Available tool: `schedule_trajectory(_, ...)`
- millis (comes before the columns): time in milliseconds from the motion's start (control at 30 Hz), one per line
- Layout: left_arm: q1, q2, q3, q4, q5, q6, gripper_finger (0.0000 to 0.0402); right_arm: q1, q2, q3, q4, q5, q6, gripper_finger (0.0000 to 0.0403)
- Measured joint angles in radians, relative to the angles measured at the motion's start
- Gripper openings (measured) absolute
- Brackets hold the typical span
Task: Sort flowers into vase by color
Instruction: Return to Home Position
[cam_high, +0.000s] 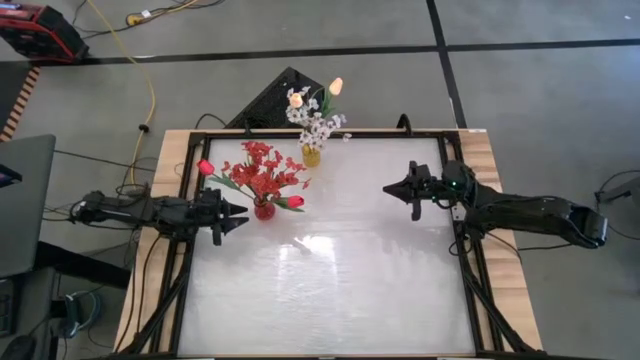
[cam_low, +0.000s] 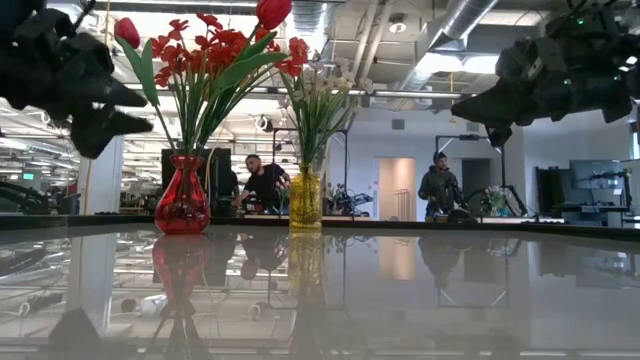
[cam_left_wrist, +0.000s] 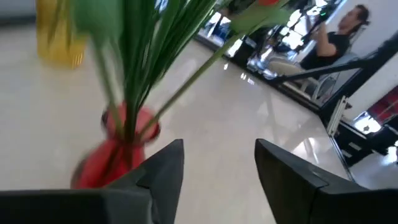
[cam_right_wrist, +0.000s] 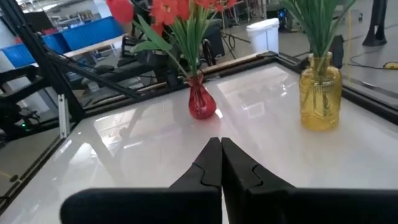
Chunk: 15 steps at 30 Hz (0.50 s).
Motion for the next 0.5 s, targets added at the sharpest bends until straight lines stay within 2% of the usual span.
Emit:
schedule_trajectory(200, 0.017, -0.017, -0.004, 0.016, -0.004, 0.226, 0.0123, 0.001, 0.0, 0.0, -0.028, 0.001, -0.002, 0.0046)
schedule_trajectory(333, 0.023, -0.019, -0.004, 0.015, 0.016, 0.412, 0.0065, 0.003, 0.0, 0.0, -0.054, 0.001, -0.005, 0.0046)
schedule_trajectory(433, 0.023, -0.02, -0.002, 0.01, 0.035, 0.393, 0.0024, 0.021, -0.005, 0.0, -0.076, 0.004, -0.013, 0.0027)
schedule_trajectory(500, 0.023, -0.02, -0.002, 0.009, 0.035, 0.357, 0.0007, 0.055, -0.032, 0.0, -0.084, 0.046, -0.017, 0.0016)
